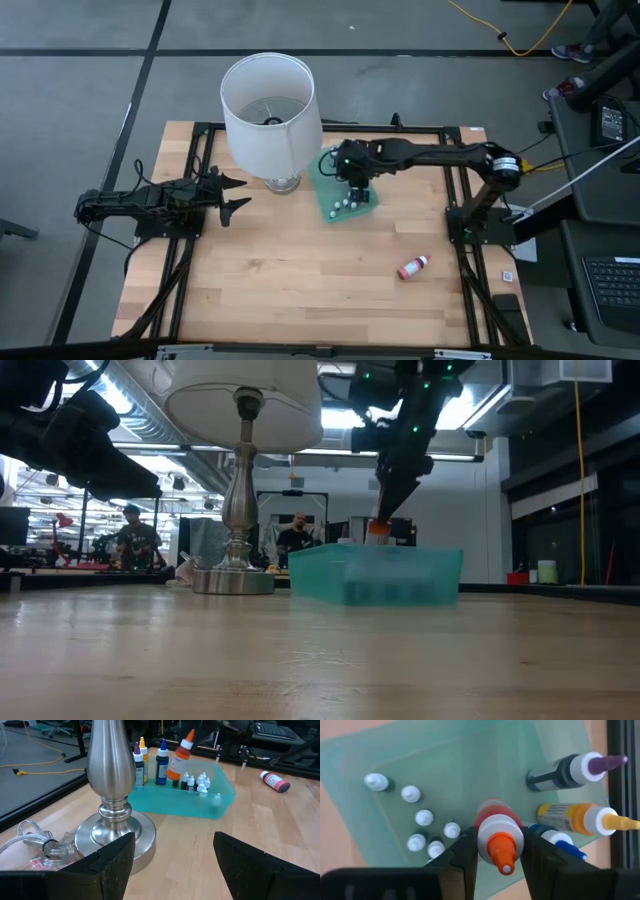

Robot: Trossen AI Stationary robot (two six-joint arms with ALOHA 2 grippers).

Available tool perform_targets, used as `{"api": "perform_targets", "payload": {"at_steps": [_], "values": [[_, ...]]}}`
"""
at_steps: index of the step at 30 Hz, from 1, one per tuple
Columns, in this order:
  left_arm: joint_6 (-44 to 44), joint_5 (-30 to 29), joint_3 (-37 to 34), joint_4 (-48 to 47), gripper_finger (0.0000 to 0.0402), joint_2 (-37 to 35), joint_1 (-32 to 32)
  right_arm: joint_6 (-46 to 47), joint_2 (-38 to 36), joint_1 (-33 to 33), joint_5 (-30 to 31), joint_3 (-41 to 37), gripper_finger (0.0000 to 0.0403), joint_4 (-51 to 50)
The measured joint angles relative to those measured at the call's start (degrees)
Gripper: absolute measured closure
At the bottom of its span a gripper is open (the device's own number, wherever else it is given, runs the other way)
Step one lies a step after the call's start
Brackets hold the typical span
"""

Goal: Pick & Place food coloring
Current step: Put the large orange food coloring bottle into the green bin, then put the large pink food coloring bottle into the green bin

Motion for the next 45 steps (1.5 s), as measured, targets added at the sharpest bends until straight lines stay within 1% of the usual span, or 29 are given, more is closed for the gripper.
{"api": "perform_targets", "payload": {"at_steps": [4, 9, 11, 18, 21, 25, 30, 33, 36, 39, 43, 45], "values": [[0.00, 0.01, -0.01, 0.00, 0.0134, -0.02, -0.01, -2.37, 1.68, -1.54, -0.22, 0.00, 0.0280, 2.35], [0.00, 0.00, -0.02, 0.00, 0.0134, -0.02, -0.02, -2.54, 3.75, -2.99, -1.41, 0.00, 0.0278, 2.82], [0.00, 0.00, -0.01, 0.00, 0.0136, -0.01, -0.02, -2.54, 3.92, -3.38, -1.39, 0.00, 0.0267, 2.82], [0.00, 0.02, 0.00, 0.00, 0.0134, 0.00, 0.00, -2.54, 3.84, -3.42, -1.18, 0.00, 0.0206, 3.59], [0.00, 0.00, -0.01, 0.00, 0.0133, 0.00, 0.00, -2.50, 3.83, -3.40, -1.18, 0.00, 0.0193, 3.46], [0.00, 0.00, -0.02, 0.00, 0.0133, -0.02, 0.00, -2.19, 3.19, -3.40, -0.19, 0.26, 0.0187, 2.67], [0.00, 0.00, 0.00, 0.00, 0.0133, -0.01, -0.02, -2.49, 1.25, -3.40, 5.40, 2.42, 0.0187, 1.28], [0.00, 0.00, -0.02, 0.00, 0.0136, -0.02, 0.00, -2.33, 0.18, -3.40, 6.21, 5.37, 0.0187, -1.44], [-0.02, 0.00, -0.02, 0.02, 0.0136, -0.02, 0.00, -2.39, -2.11, -3.38, 4.15, 6.99, 0.0184, -3.09], [0.00, 0.07, -0.01, 0.02, 0.0134, -0.01, -0.02, -2.51, -5.37, -2.44, 1.26, 5.88, 0.0168, -3.45], [0.00, 0.02, -0.01, 0.02, 0.0133, 0.00, -0.01, -5.66, -11.11, -0.30, -2.99, 0.80, 0.0128, -3.72], [0.00, 0.03, -0.02, 0.02, 0.0133, 0.00, -0.02, -6.91, -14.15, 1.30, -3.24, -2.25, 0.0104, -4.46]]}}
